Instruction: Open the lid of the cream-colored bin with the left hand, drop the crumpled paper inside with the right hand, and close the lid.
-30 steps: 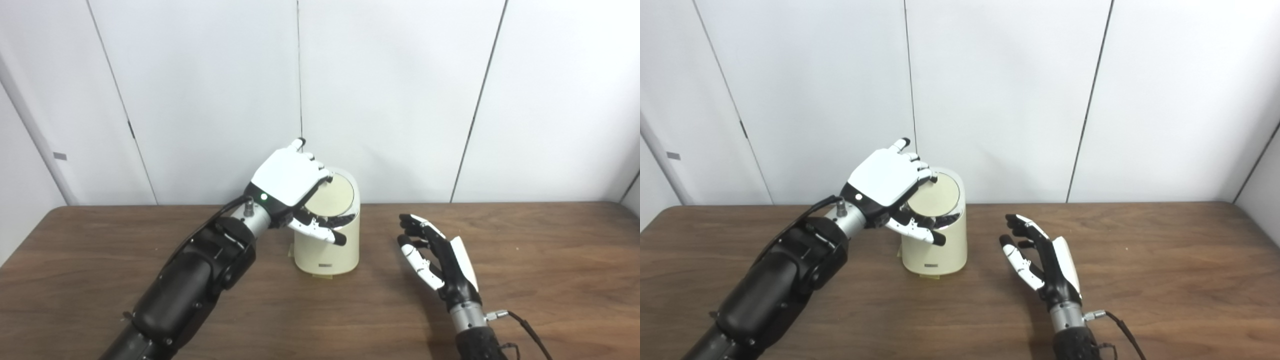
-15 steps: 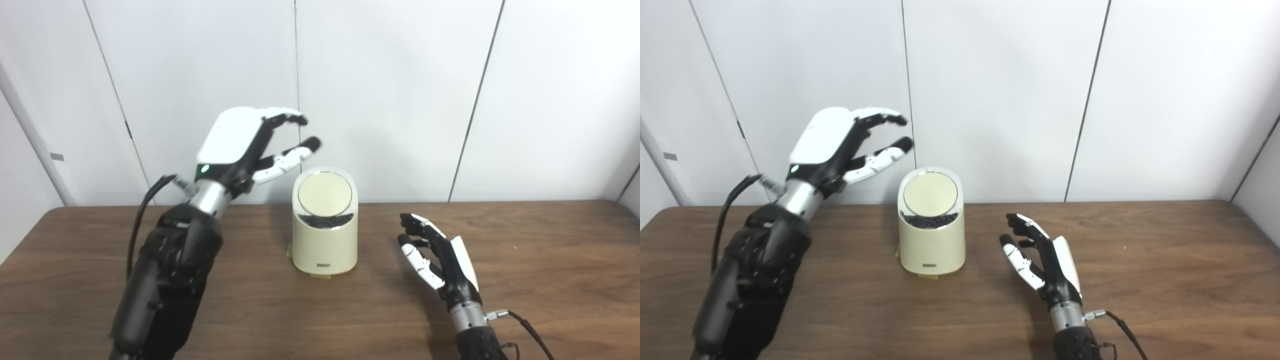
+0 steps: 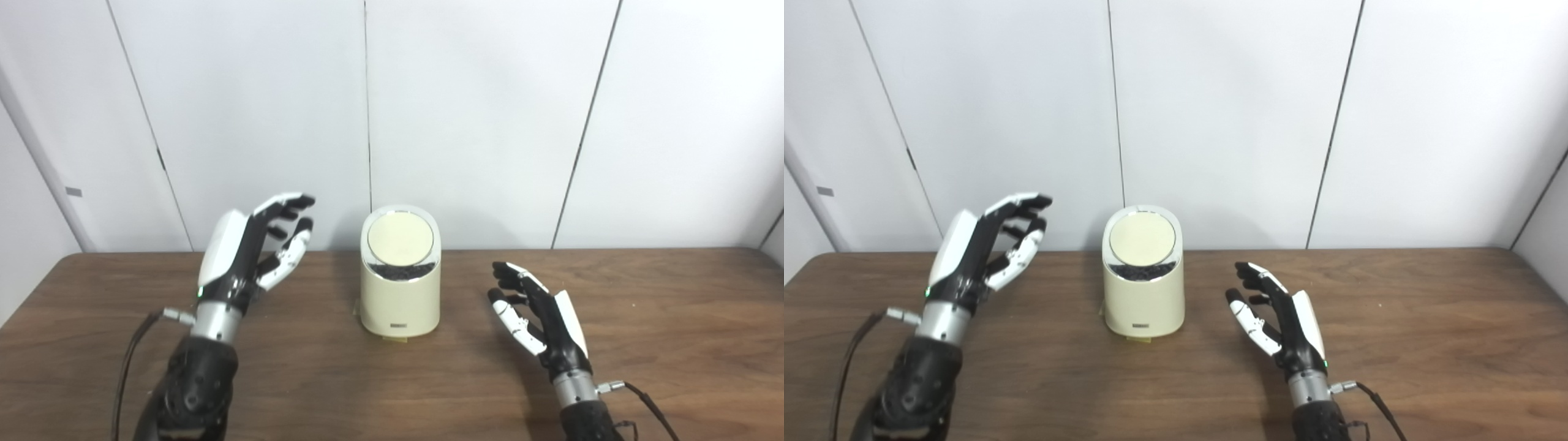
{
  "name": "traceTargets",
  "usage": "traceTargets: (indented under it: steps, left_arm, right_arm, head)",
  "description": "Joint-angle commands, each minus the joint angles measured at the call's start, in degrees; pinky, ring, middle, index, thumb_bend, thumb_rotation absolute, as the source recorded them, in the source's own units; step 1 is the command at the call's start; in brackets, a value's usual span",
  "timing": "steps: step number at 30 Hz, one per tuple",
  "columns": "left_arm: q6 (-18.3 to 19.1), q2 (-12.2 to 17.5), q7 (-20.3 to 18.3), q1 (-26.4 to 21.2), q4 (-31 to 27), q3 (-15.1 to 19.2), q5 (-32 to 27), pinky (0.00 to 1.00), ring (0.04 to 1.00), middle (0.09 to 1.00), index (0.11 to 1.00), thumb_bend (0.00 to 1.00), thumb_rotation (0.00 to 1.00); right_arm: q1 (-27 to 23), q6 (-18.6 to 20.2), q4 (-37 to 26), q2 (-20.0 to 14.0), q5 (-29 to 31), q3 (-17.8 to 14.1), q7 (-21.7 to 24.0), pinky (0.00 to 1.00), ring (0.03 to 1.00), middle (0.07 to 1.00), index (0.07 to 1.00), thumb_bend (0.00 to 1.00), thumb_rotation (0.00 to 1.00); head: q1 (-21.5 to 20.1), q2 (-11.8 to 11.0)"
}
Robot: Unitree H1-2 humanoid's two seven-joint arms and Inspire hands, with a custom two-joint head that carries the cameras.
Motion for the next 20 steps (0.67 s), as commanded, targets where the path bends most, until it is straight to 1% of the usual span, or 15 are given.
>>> traceTargets:
  steps: [1,2,3,4,6,8,11,12,13,14,16,20]
  left_arm:
    - [-4.76,-0.63,3.71,-0.98,1.22,0.99,-3.18,0.63,0.746,0.773,0.782,0.24,0.70]
    - [-6.46,-1.28,4.14,-0.36,2.61,1.43,-5.81,0.62,0.737,0.771,0.781,0.24,0.74]
    - [-7.72,-1.75,4.12,0.16,3.72,1.75,-8.21,0.65,0.757,0.783,0.790,0.26,0.85]
    - [-9.26,-1.98,4.25,0.70,5.01,1.83,-9.80,0.67,0.772,0.794,0.798,0.28,0.91]
    - [-11.68,-2.15,4.61,1.67,7.25,1.68,-11.43,0.71,0.789,0.806,0.805,0.32,0.98]
    - [-12.92,-2.33,4.96,2.44,9.14,1.60,-12.23,0.73,0.796,0.809,0.803,0.32,1.00]
    - [-14.61,-2.56,5.21,2.86,12.08,1.48,-13.31,0.72,0.799,0.806,0.798,0.30,1.00]
    - [-14.81,-2.67,5.34,2.89,12.83,1.44,-13.50,0.72,0.800,0.805,0.795,0.29,1.00]
    - [-14.97,-2.74,5.60,2.87,13.45,1.33,-13.37,0.72,0.800,0.804,0.794,0.29,1.00]
    - [-15.22,-2.79,5.83,2.85,14.13,1.21,-13.38,0.71,0.796,0.801,0.792,0.28,1.00]
    - [-15.51,-2.88,6.10,2.95,15.20,0.99,-13.54,0.71,0.797,0.804,0.795,0.28,0.98]
    - [-18.13,-3.30,6.23,3.08,18.42,0.94,-15.39,0.71,0.797,0.808,0.795,0.25,0.92]
  right_arm:
    - [-2.36,-2.74,-0.73,-0.54,0.81,-0.63,-0.42,0.68,0.780,0.796,0.798,0.19,0.70]
    - [-2.37,-2.87,-0.58,-0.64,0.78,-0.54,-0.45,0.68,0.779,0.797,0.800,0.19,0.70]
    - [-2.36,-2.85,-0.56,-0.77,0.48,-0.38,-0.53,0.67,0.777,0.796,0.801,0.19,0.71]
    - [-2.37,-2.87,-0.50,-0.82,0.39,-0.33,-0.61,0.67,0.777,0.797,0.802,0.19,0.73]
    - [-2.44,-3.44,-0.06,-0.91,0.58,-0.42,-0.81,0.68,0.778,0.795,0.798,0.19,0.74]
    - [-2.55,-3.74,0.30,-1.15,0.07,-0.36,-1.10,0.68,0.781,0.794,0.796,0.19,0.72]
    - [-2.56,-2.56,0.09,-1.38,-0.21,-0.41,-0.73,0.69,0.782,0.795,0.798,0.18,0.74]
    - [-2.60,-2.46,0.22,-1.36,0.15,-0.53,-0.54,0.70,0.792,0.801,0.803,0.19,0.75]
    - [-2.68,-2.89,0.54,-1.35,0.59,-0.64,-0.47,0.71,0.795,0.803,0.804,0.19,0.75]
    - [-2.80,-3.62,0.97,-1.47,0.51,-0.56,-0.70,0.70,0.793,0.802,0.801,0.18,0.72]
    - [-2.89,-4.29,1.44,-1.66,-0.15,-0.34,-1.21,0.68,0.781,0.795,0.796,0.17,0.69]
    - [-2.85,-4.52,2.35,-1.71,0.16,-0.42,-1.06,0.69,0.779,0.792,0.798,0.18,0.68]
  head:
    - [-0.13,-0.15]
    - [-0.13,-0.15]
    - [-0.13,-0.15]
    - [-0.40,-0.34]
    - [-0.46,-0.19]
    - [-0.09,-0.24]
    - [0.09,-0.46]
    - [-0.10,-0.55]
    - [-0.33,-0.69]
    - [-0.35,-0.97]
    - [-0.13,-1.22]
    - [0.65,-1.52]
